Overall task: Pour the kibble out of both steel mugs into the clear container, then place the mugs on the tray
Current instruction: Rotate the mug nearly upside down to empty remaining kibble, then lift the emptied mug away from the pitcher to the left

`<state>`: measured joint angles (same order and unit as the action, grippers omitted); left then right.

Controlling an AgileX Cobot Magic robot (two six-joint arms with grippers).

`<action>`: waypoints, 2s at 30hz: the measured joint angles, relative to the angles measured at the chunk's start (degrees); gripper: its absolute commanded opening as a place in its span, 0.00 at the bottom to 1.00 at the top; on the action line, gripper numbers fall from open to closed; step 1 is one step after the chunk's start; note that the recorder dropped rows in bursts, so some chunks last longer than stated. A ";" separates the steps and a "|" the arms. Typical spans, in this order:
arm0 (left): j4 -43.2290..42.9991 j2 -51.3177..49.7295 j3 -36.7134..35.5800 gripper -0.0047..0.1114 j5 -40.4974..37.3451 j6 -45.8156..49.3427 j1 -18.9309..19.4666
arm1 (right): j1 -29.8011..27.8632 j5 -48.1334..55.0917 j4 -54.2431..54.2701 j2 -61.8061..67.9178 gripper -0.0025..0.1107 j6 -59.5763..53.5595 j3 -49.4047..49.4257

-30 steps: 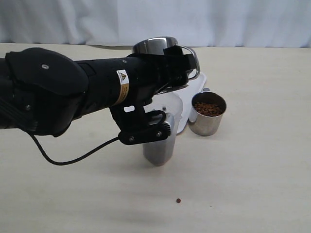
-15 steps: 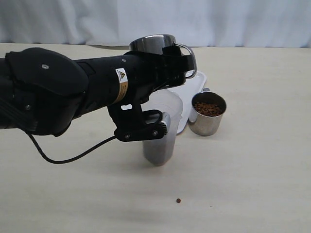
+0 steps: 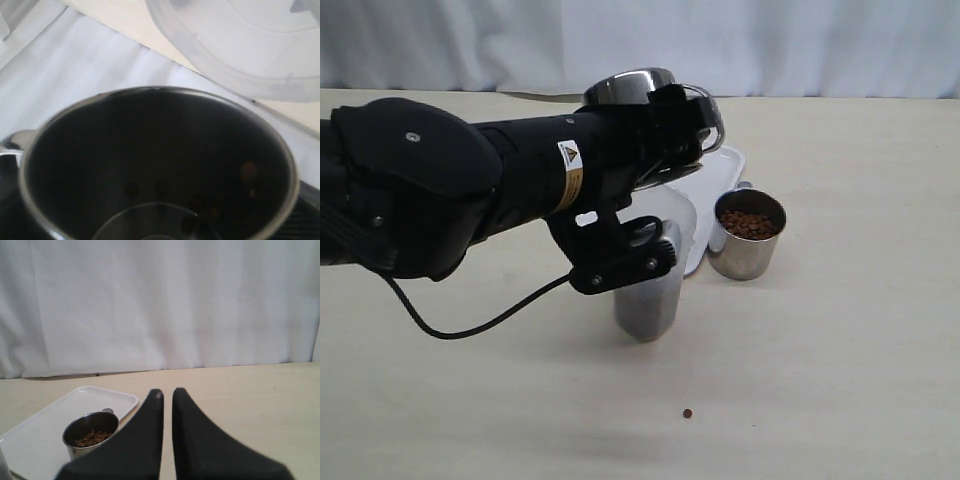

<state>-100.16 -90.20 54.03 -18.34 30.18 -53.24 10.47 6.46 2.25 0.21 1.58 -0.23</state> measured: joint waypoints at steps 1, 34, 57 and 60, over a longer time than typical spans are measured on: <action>0.00 0.00 0.00 0.04 0.00 -3.52 0.00 | 0.00 0.00 0.00 0.00 0.07 0.00 0.00; 29.39 12.63 -1.85 0.04 23.36 -53.42 20.42 | 0.00 0.00 0.00 0.00 0.07 0.00 0.00; 57.75 -19.59 -18.16 0.04 81.53 -42.50 52.40 | 0.00 0.00 0.00 0.00 0.07 0.00 0.00; 58.10 -26.03 -14.65 0.04 82.22 -41.07 52.40 | 0.00 0.00 0.00 0.00 0.07 0.00 0.00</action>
<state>-42.06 -116.23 39.38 63.88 -10.89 -0.84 10.47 6.46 2.25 0.21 1.58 -0.23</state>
